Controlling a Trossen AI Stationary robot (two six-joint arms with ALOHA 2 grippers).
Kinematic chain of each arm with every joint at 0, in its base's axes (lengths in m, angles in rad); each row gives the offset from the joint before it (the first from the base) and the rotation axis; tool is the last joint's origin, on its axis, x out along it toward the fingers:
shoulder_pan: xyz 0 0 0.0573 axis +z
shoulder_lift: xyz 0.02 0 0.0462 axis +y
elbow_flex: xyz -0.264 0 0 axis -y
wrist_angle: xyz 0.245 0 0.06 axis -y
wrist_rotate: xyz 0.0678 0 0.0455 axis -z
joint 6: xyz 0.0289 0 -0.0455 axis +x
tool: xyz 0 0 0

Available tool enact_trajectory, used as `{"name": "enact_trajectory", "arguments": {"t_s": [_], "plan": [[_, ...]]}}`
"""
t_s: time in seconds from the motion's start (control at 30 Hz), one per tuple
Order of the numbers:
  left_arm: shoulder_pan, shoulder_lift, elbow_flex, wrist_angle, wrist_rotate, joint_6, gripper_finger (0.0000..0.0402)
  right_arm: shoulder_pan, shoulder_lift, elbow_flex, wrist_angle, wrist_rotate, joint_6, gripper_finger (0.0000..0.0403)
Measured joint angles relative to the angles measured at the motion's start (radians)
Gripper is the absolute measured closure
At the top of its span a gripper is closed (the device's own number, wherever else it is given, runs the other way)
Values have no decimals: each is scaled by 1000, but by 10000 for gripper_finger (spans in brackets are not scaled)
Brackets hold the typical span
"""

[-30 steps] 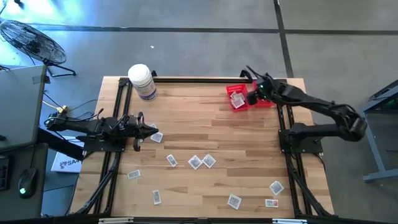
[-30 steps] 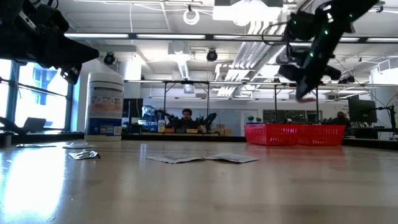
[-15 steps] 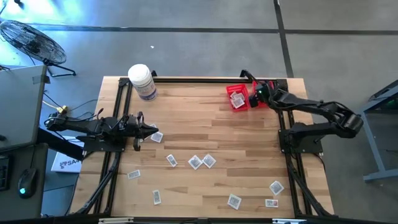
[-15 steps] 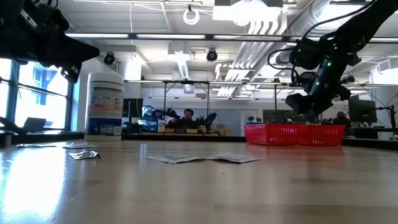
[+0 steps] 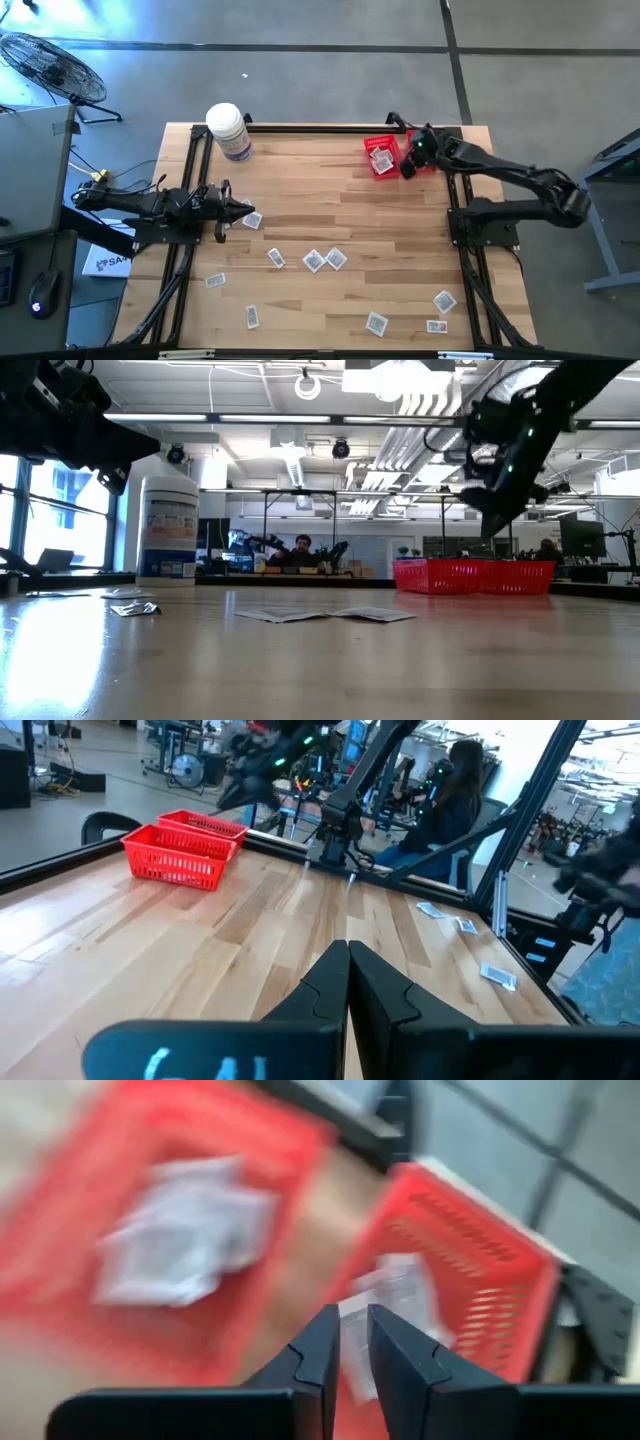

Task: Pick & Place First Aid Supplies
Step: Move the towelette pack into the left red bin

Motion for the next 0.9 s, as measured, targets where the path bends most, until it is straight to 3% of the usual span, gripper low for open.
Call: {"name": "enact_trajectory", "arguments": {"t_s": [0.2, 0.4, 0.5, 0.6, 0.73, 0.9], "plan": [[0, 0, 0, 0, 0, 0, 401, 323, -79, 124, -360, -132, 163, 369], [0, 0, 0, 0, 0, 0, 401, 709, -67, 166, -561, -377, 623, 386], [0, 0, 0, 0, 1, 0, 401, 879, -62, 150, -557, -564, 903, 397], [0, 0, 0, 0, 1, 0, 401, 1040, -51, 125, -524, -667, 1178, 401], [0, 0, 0, 1, 1, 0, 401, 1222, -12, 68, -395, -747, 1482, 401], [0, 0, 0, 0, 1, 0, 401, 1379, 76, 10, -161, -765, 1711, 401]]}}
